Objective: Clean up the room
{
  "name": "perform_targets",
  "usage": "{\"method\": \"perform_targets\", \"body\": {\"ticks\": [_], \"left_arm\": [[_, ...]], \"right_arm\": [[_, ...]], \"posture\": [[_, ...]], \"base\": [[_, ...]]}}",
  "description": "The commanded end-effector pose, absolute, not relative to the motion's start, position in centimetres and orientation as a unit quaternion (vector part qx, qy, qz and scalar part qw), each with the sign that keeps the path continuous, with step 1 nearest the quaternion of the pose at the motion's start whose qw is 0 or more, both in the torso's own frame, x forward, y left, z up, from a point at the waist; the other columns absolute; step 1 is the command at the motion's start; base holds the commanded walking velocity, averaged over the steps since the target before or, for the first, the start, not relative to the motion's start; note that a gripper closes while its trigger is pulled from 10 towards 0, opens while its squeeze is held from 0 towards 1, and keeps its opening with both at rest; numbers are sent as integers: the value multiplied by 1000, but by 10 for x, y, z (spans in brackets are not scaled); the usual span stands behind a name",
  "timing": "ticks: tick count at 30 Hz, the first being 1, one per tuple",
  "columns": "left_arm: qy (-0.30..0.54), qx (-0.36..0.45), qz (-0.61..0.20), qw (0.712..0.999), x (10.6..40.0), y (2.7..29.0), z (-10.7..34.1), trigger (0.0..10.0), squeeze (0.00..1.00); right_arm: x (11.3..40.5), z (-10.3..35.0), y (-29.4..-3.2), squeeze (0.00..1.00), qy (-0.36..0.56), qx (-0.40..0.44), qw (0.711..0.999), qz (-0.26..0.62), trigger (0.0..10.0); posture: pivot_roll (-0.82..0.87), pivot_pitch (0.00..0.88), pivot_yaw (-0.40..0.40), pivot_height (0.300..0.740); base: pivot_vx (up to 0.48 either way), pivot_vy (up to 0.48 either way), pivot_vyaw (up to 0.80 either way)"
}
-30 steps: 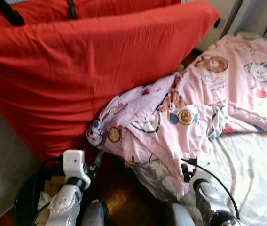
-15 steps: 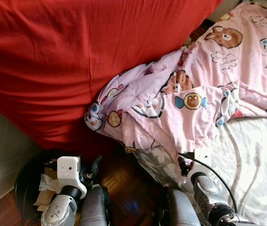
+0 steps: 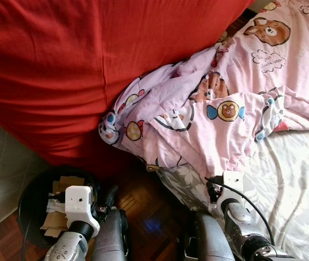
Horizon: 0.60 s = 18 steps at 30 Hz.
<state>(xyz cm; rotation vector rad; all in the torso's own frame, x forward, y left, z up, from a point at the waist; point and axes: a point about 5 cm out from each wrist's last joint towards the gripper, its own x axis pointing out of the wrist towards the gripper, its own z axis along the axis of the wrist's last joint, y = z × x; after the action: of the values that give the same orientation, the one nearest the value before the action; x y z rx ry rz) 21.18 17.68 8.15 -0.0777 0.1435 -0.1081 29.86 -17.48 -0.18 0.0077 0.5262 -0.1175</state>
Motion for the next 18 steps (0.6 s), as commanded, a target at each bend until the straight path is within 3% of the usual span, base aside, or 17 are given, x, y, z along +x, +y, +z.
{"method": "perform_targets", "body": {"ticks": [1,18], "left_arm": [[83,-42,-53,994,206,176,80,10000,0],[90,-40,-51,994,211,178,78,10000,0]], "right_arm": [[287,-14,-177,0,290,-3,955,-65,0],[279,-21,-179,0,301,0,951,-74,0]], "posture": [[123,363,-25,631],[125,369,-13,631]], "base": [[0,0,0],[0,0,0]]}}
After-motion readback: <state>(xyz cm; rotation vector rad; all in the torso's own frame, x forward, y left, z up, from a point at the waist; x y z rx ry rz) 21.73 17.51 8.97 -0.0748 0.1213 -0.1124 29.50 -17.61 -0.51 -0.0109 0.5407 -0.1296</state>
